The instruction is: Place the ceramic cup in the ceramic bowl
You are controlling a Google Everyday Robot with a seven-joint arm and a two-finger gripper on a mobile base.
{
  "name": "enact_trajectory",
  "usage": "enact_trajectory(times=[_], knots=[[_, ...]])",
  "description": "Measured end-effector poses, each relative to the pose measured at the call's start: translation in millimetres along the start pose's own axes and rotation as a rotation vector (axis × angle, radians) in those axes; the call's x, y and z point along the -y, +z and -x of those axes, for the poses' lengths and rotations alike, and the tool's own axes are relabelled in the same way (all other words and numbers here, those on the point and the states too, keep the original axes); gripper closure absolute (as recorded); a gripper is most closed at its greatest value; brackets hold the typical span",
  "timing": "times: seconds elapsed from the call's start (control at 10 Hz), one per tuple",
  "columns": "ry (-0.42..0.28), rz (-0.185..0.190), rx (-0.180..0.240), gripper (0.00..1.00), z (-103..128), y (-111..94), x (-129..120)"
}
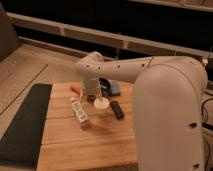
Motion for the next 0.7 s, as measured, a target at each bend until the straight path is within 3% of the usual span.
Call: enact_trajectory(times=[0.4,0.7], knots=[[0.009,-0.009,-0.032,0.35,0.1,20.5,1.0],[0.010,-0.020,-0.081,0.37,-1.7,44.6,5.6]])
